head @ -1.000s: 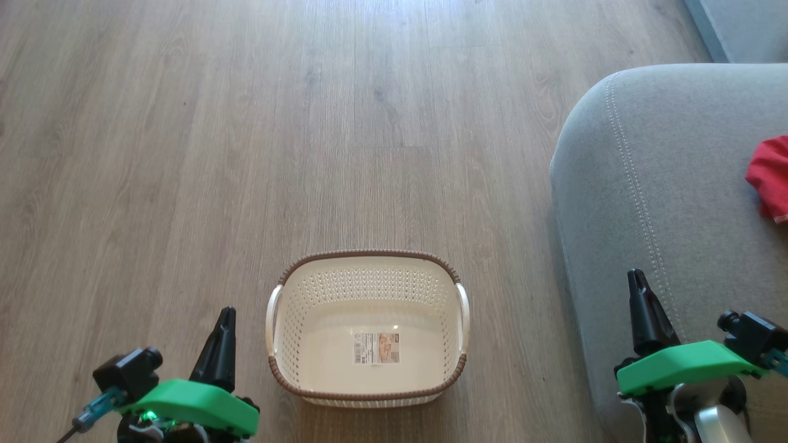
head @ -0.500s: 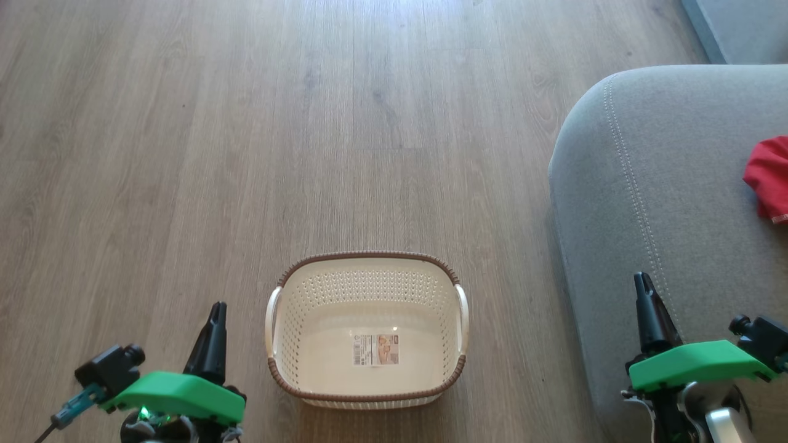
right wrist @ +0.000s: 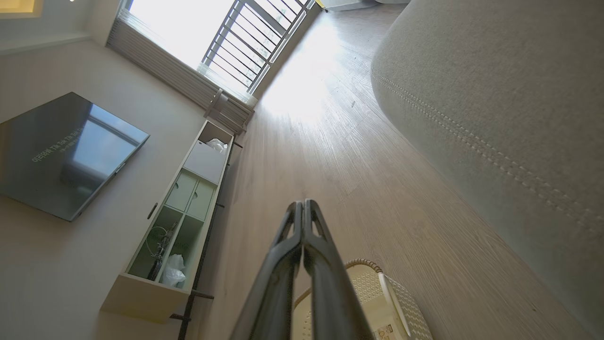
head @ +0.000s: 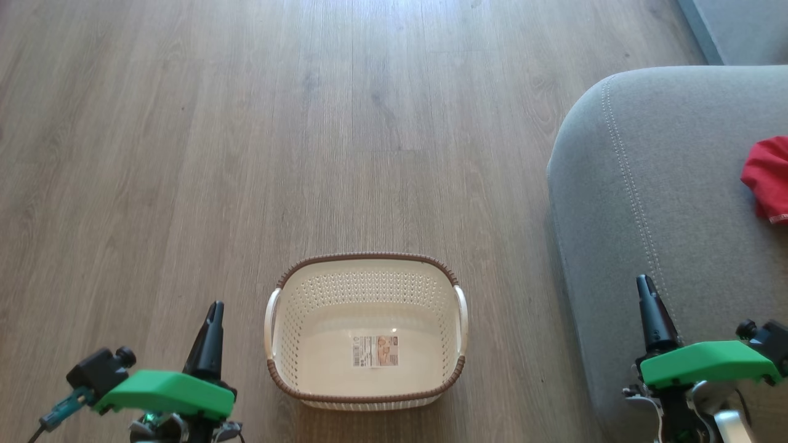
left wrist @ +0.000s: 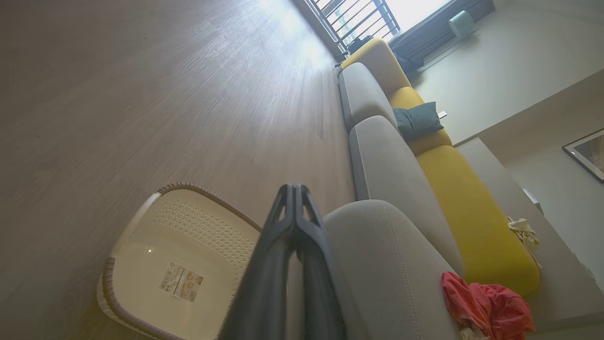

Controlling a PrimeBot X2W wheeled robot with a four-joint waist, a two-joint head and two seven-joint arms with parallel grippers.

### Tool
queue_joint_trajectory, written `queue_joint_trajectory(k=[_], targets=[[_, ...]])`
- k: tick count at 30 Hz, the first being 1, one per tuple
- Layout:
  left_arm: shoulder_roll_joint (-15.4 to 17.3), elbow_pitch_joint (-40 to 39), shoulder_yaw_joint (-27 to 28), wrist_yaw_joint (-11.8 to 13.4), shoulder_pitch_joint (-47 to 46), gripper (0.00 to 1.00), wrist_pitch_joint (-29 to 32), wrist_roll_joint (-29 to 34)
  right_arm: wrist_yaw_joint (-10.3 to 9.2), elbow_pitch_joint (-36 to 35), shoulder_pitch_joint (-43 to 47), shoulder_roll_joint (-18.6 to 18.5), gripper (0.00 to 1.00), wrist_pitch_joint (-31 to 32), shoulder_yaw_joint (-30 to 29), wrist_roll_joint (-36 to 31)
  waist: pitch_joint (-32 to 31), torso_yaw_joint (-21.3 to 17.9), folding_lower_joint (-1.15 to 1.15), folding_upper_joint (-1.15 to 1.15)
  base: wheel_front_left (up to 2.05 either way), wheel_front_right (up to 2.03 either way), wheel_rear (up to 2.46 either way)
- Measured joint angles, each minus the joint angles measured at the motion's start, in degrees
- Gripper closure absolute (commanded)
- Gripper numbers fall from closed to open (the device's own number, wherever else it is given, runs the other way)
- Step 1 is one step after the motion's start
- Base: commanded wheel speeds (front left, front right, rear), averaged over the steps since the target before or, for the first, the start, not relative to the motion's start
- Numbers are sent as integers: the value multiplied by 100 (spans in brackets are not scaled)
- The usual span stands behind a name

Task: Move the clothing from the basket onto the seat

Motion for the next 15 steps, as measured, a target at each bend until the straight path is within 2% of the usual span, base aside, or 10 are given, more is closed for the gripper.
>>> queue_joint_trajectory(k=[15], targets=[[1, 40, 156, -49, -89, 100, 241, -939, 0, 36, -113, 3, 100, 214, -122, 890, -25, -17, 0, 0, 0, 0, 0]])
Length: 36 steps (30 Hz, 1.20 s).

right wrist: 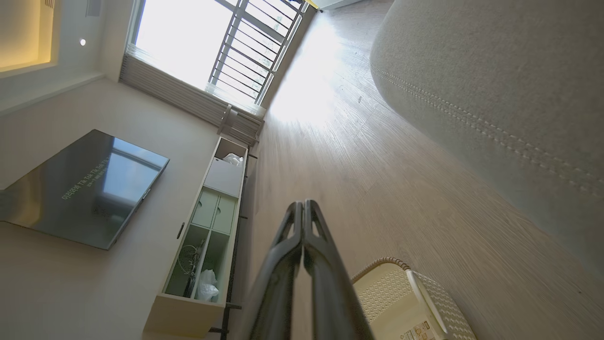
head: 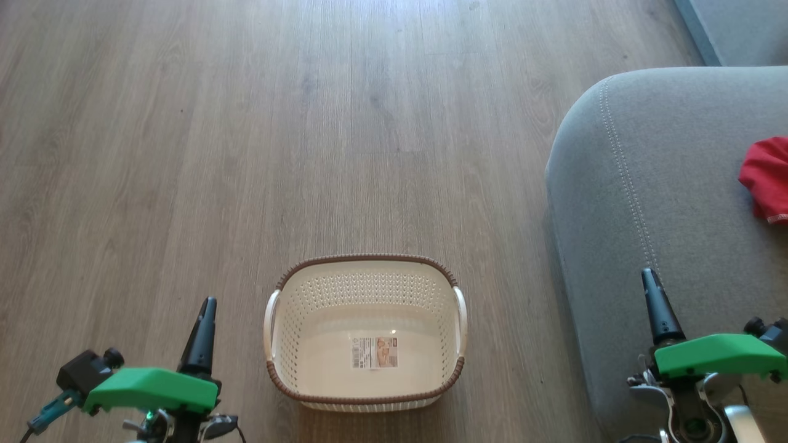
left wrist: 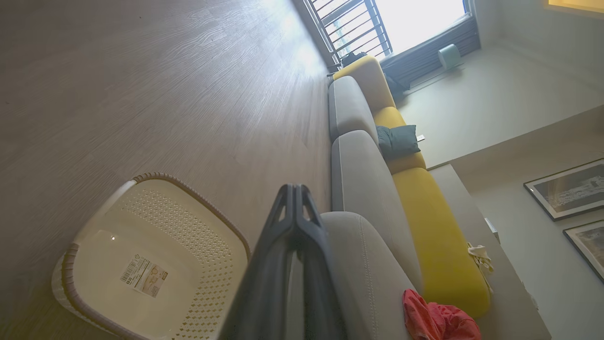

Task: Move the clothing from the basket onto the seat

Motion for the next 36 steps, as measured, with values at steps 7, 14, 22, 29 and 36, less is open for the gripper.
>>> queue_joint_trajectory(k=[7, 14, 22, 29, 36], targets=[[0, 21, 31, -27, -12, 100, 135, -442, 0, 7, -10, 1, 100, 151, -41, 402, -12, -8, 0, 0, 0, 0, 0], [0, 44, 134, -54, -127, 100, 244, -879, 0, 25, -11, 3, 100, 250, -86, 810, -23, -16, 0, 0, 0, 0, 0], [0, 87, 185, -79, -127, 100, 378, -1386, 0, 31, -12, 9, 100, 386, -170, 1281, -36, -25, 0, 0, 0, 0, 0], [0, 116, 219, -103, -158, 100, 494, -1826, 0, 41, -26, 16, 100, 492, -205, 1694, -48, -33, 0, 0, 0, 0, 0], [0, 142, 333, -125, -239, 100, 616, -2253, 0, 63, -36, 22, 100, 614, -250, 2103, -59, -41, 0, 0, 0, 0, 0]])
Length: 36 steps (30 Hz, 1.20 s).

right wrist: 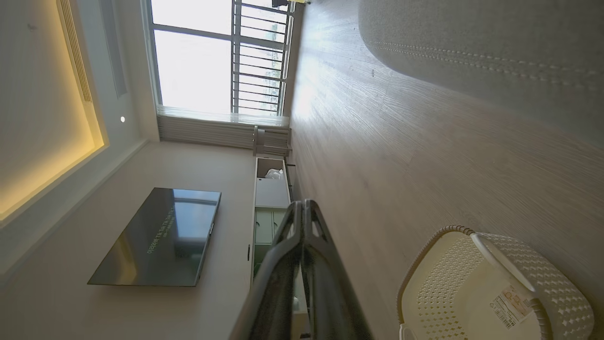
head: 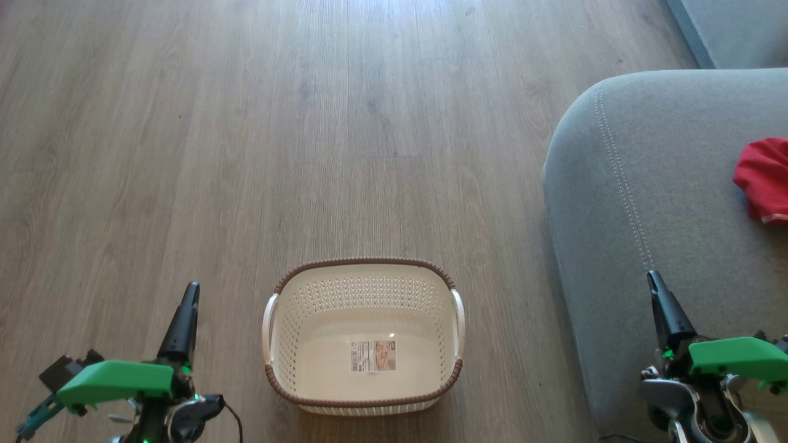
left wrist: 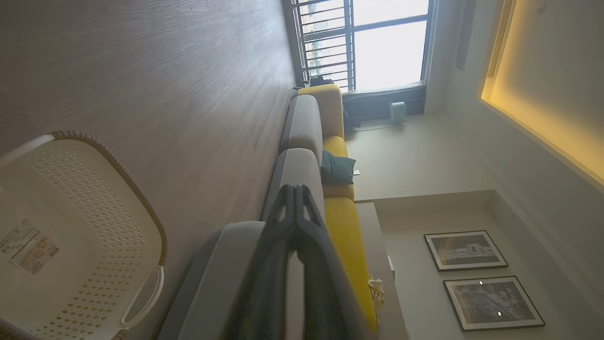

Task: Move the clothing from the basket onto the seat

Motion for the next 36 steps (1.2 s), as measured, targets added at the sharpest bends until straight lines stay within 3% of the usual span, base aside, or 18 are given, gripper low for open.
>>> queue_joint_trajectory(k=[12, 36], targets=[[0, 29, 54, -33, -19, 100, 175, -662, -1, 31, -108, 7, 100, 172, -102, 615, -16, -11, 0, 0, 0, 0, 0], [-1, 32, 59, -33, -94, 100, 175, -666, -1, 34, -108, 16, 100, 179, -115, 619, -16, -11, 0, 0, 0, 0, 0]])
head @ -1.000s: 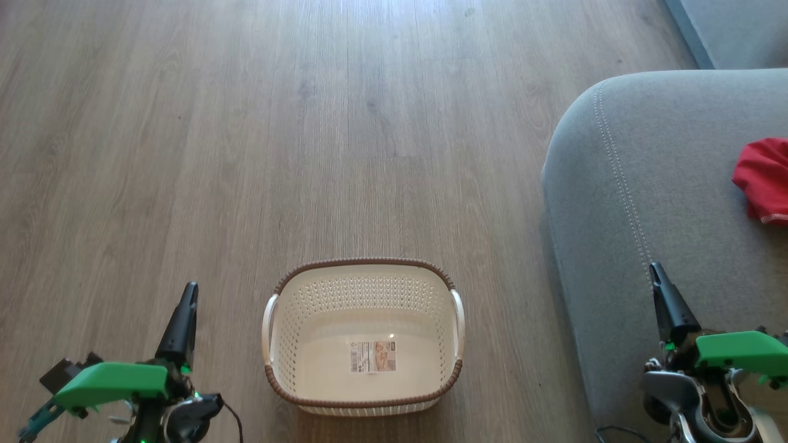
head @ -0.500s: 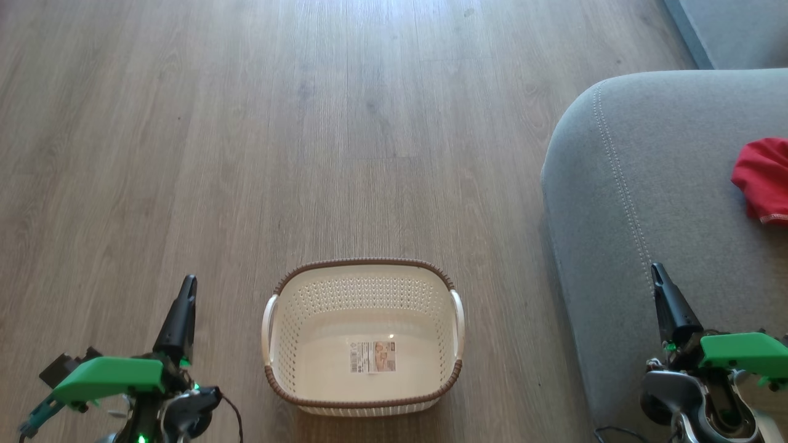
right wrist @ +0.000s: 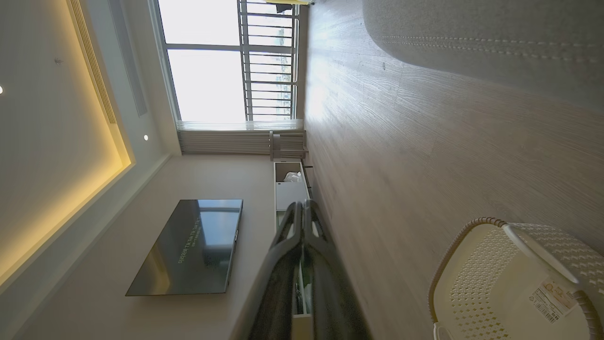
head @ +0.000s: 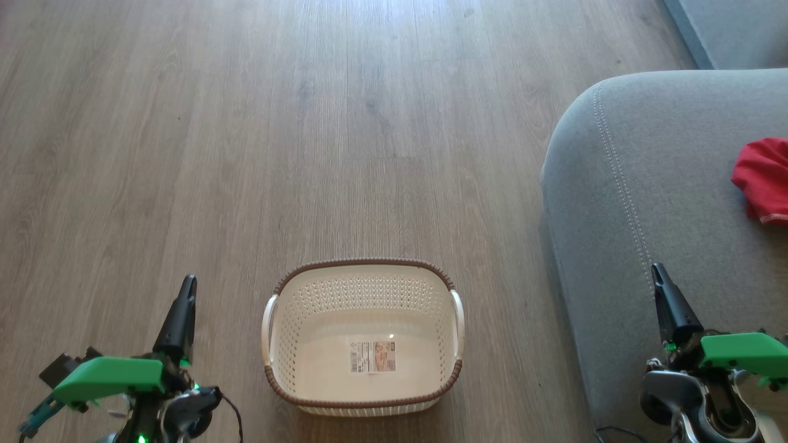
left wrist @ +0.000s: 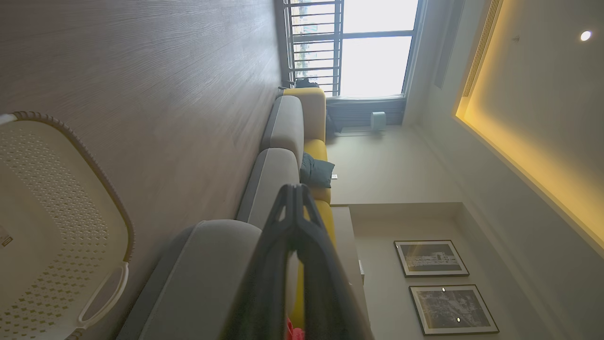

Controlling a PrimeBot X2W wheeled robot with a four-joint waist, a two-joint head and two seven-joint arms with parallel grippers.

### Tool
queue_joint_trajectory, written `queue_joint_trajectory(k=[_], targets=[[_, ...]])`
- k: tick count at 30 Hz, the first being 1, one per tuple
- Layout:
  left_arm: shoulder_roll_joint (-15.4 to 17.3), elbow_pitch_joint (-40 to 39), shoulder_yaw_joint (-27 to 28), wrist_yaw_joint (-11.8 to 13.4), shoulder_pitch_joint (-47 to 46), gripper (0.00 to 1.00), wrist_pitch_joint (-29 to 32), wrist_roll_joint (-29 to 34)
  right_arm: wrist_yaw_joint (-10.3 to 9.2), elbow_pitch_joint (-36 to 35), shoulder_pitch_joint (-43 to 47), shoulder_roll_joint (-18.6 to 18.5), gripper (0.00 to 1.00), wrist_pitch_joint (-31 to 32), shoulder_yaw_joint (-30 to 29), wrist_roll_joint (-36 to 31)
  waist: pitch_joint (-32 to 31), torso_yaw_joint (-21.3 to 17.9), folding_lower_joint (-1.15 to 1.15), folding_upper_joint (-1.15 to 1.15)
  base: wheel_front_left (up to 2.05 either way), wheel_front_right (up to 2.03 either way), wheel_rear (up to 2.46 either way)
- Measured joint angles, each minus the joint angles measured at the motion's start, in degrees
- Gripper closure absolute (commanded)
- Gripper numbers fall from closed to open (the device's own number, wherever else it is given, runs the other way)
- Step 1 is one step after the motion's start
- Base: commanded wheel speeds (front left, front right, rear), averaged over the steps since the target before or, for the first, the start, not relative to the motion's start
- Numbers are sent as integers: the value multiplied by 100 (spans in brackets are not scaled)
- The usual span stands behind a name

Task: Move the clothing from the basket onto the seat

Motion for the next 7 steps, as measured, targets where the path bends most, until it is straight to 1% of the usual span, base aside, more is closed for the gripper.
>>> queue_joint_trajectory(k=[7], targets=[[0, 0, 2, 0, 0, 100, 0, 0, 0, 0, 0, 1, 100, 0, -7, 0, 0, 0, 0, 0, 0, 0, 0]])
